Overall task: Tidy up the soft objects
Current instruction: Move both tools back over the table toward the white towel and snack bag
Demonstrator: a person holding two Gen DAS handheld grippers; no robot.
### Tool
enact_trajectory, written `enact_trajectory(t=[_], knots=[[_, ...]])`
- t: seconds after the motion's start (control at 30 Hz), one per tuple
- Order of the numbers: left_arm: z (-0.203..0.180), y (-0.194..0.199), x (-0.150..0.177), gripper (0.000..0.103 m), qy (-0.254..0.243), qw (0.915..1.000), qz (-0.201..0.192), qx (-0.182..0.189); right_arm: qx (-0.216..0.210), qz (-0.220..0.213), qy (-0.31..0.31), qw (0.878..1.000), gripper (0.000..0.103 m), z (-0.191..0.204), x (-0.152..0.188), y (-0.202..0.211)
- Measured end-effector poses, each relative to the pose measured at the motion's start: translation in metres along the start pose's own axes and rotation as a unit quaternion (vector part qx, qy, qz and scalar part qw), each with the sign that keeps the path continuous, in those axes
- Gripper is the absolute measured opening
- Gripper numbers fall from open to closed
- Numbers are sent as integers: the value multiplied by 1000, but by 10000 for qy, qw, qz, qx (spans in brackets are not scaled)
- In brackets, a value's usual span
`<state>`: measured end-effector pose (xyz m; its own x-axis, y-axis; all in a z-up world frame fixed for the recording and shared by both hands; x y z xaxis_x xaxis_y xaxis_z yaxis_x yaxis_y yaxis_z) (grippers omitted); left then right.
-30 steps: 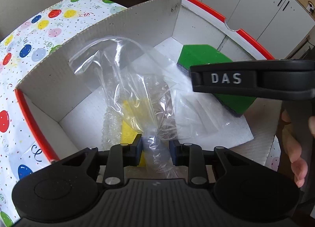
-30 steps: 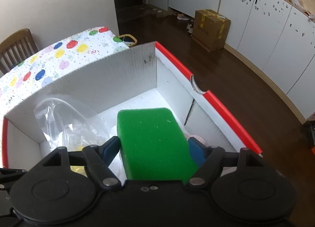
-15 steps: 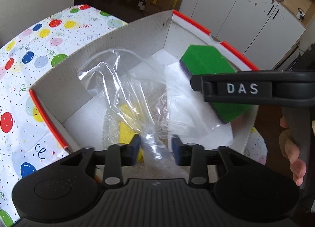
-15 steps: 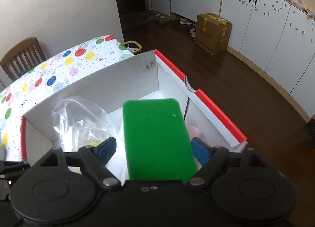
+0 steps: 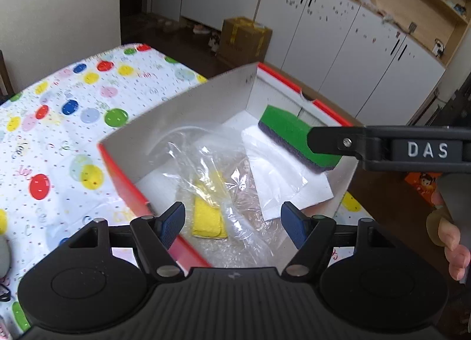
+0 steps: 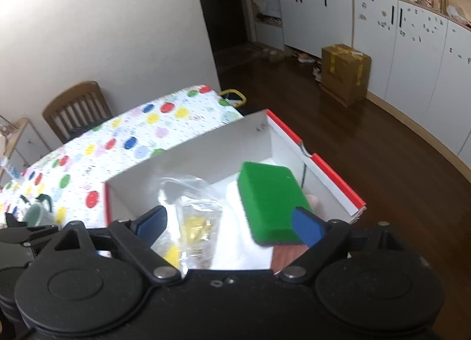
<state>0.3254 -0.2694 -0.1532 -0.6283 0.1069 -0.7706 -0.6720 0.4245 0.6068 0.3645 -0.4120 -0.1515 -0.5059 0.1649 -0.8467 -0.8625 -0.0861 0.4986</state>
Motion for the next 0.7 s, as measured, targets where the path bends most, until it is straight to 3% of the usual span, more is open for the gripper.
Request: enact_trajectory(t=[0.4, 0.7], knots=[[40, 78, -5, 72, 397, 9973, -587, -177, -638, -299, 220, 9973, 95, 59, 3, 40], [92, 137, 8, 82, 731, 9913, -923, -589, -1350, -259, 663, 9883, 97, 134, 18, 57]])
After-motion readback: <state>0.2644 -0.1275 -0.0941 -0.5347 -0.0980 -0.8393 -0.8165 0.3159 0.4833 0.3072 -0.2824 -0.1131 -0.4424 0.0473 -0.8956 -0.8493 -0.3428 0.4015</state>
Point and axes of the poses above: each gripper's, at about its wrist camera, not at the fingertips, and y roughly against the way its jaws point, z to its left, x to its underside, the point moved 7 cm from there along -y, roughly the way its jaws point, and after that the axes turned 14 degrees about -z, right-handed, at the moved point
